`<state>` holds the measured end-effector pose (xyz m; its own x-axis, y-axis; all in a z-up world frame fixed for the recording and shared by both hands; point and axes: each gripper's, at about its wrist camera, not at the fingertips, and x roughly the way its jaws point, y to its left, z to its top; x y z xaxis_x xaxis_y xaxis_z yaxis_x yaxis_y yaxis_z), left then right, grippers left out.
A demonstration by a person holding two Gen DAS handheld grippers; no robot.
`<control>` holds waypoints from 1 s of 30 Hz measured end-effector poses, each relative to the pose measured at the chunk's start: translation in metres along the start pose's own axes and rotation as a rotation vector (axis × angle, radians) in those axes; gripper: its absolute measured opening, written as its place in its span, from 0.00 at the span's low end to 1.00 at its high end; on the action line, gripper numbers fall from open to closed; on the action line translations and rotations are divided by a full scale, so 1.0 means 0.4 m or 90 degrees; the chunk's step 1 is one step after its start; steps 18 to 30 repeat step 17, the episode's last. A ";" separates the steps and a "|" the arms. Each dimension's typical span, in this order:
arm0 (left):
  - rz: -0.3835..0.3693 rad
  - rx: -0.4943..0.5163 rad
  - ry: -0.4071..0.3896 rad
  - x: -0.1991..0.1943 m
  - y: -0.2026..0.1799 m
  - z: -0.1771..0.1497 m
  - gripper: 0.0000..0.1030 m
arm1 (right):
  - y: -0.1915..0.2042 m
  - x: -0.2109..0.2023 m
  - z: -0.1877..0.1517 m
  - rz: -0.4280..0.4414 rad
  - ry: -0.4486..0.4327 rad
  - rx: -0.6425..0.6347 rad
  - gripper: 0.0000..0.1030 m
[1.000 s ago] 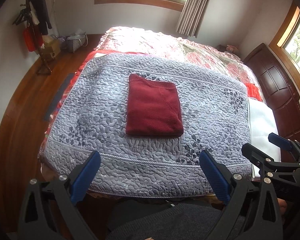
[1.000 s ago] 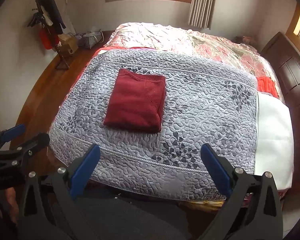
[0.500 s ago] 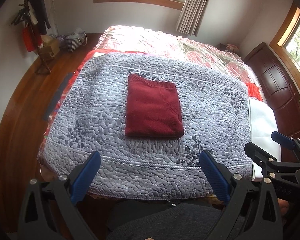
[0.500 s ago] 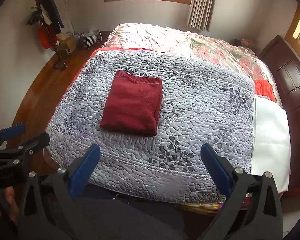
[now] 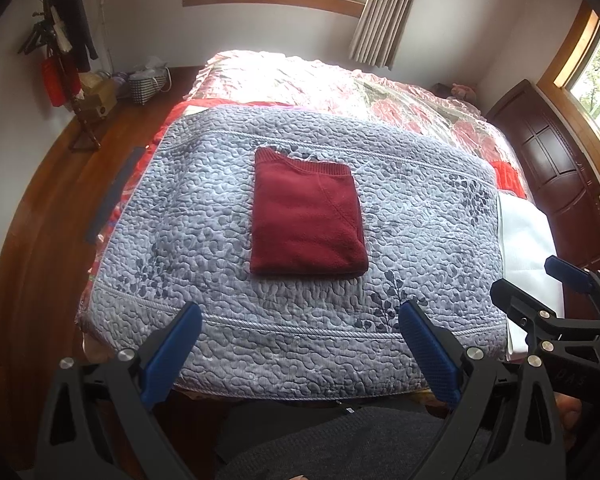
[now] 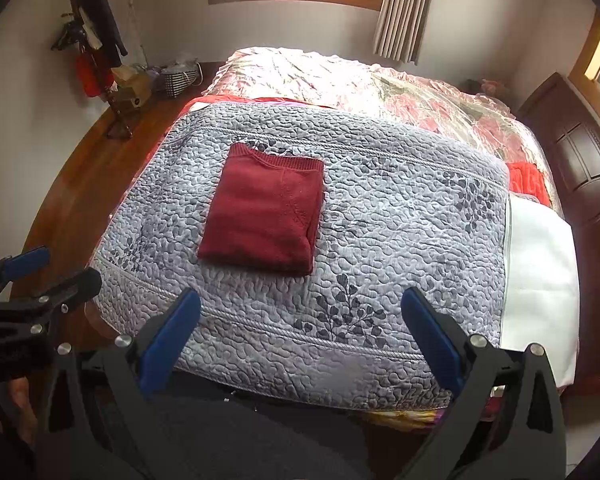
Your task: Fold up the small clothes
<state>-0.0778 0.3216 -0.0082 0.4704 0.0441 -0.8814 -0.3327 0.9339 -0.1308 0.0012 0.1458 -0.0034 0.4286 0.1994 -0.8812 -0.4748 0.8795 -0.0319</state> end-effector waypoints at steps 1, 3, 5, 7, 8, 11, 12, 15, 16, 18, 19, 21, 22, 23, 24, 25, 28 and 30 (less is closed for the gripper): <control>0.000 0.000 0.000 0.001 0.000 0.001 0.96 | 0.000 0.001 0.001 0.001 0.001 0.000 0.97; 0.001 0.000 0.000 0.001 0.000 0.001 0.96 | 0.000 0.003 0.003 0.000 0.001 -0.001 0.97; 0.000 0.000 0.001 0.002 0.001 0.004 0.96 | 0.002 0.005 0.003 -0.001 0.003 -0.003 0.97; -0.001 0.000 0.003 0.003 0.000 0.004 0.96 | 0.002 0.005 0.006 -0.001 0.003 -0.004 0.97; -0.002 0.000 0.004 0.005 0.000 0.007 0.96 | 0.003 0.005 0.006 -0.001 0.003 -0.004 0.97; -0.004 0.004 0.002 0.006 -0.002 0.013 0.96 | 0.005 0.006 0.007 0.006 0.005 -0.005 0.97; -0.004 0.005 0.001 0.006 -0.003 0.013 0.96 | 0.006 0.007 0.006 0.007 0.008 -0.006 0.97; -0.004 0.008 0.000 0.008 -0.007 0.014 0.96 | 0.009 0.008 0.006 0.006 0.009 -0.008 0.97; -0.004 0.008 0.001 0.008 -0.007 0.015 0.96 | 0.008 0.008 0.007 0.005 0.008 -0.007 0.97; -0.005 0.008 0.002 0.009 -0.007 0.015 0.96 | 0.008 0.008 0.008 0.004 0.008 -0.006 0.97; -0.005 0.008 0.002 0.009 -0.007 0.015 0.96 | 0.008 0.008 0.008 0.004 0.008 -0.006 0.97; -0.005 0.008 0.002 0.009 -0.007 0.015 0.96 | 0.008 0.008 0.008 0.004 0.008 -0.006 0.97; -0.005 0.008 0.002 0.009 -0.007 0.015 0.96 | 0.008 0.008 0.008 0.004 0.008 -0.006 0.97; -0.005 0.008 0.002 0.009 -0.007 0.015 0.96 | 0.008 0.008 0.008 0.004 0.008 -0.006 0.97; -0.005 0.008 0.002 0.009 -0.007 0.015 0.96 | 0.008 0.008 0.008 0.004 0.008 -0.006 0.97; -0.005 0.008 0.002 0.009 -0.007 0.015 0.96 | 0.008 0.008 0.008 0.004 0.008 -0.006 0.97; -0.005 0.008 0.002 0.009 -0.007 0.015 0.96 | 0.008 0.008 0.008 0.004 0.008 -0.006 0.97; -0.005 0.008 0.002 0.009 -0.007 0.015 0.96 | 0.008 0.008 0.008 0.004 0.008 -0.006 0.97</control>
